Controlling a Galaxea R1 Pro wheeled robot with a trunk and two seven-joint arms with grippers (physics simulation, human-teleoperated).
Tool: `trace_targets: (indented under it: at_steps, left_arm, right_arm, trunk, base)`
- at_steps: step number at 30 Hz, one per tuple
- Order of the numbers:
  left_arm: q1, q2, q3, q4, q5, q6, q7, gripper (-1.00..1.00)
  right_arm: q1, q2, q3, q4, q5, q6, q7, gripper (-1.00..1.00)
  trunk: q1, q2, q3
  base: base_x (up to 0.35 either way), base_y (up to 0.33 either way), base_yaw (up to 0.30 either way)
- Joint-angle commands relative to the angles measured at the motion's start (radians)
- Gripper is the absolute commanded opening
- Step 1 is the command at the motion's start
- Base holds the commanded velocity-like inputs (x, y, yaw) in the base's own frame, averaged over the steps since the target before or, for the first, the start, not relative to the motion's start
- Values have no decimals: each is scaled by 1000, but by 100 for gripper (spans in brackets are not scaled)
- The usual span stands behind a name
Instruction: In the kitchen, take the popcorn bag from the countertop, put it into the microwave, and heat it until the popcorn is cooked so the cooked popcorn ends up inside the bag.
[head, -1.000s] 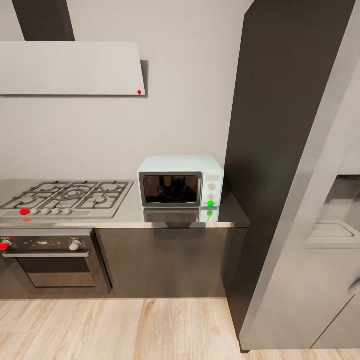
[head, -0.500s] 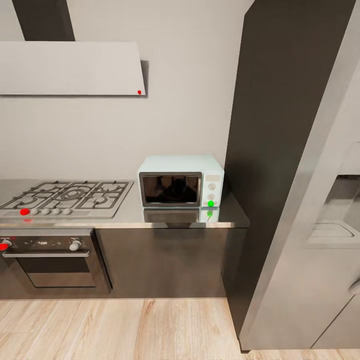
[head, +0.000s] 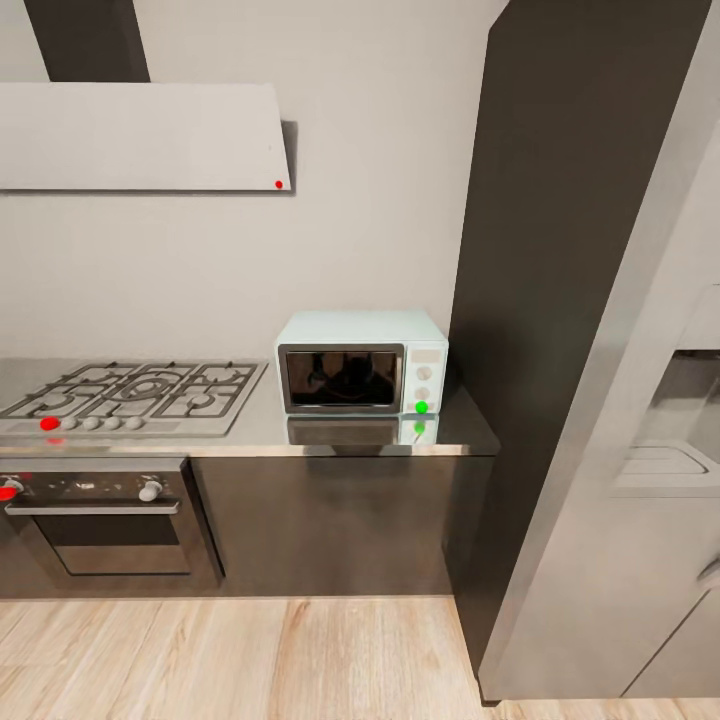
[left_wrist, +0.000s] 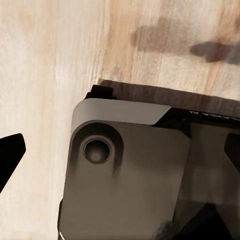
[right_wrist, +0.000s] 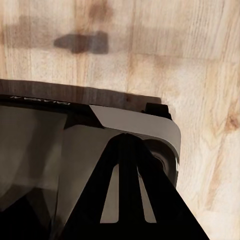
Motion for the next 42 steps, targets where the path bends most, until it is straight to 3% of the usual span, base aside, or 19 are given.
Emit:
trace_targets:
  at_steps: [1,42]
  left_arm:
    - [0,0,-9,-1,8,2,4,100]
    - [0,0,-9,-1,8,2,4,100]
  right_arm:
    - [-1,0,2,3,6,-6,0,-100]
    - [-1,0,2,3,6,-6,0,-100]
  trunk:
    - [0,-1,-1]
    - [0,-1,-1]
  base:
    - [0,0,0]
    - [0,0,0]
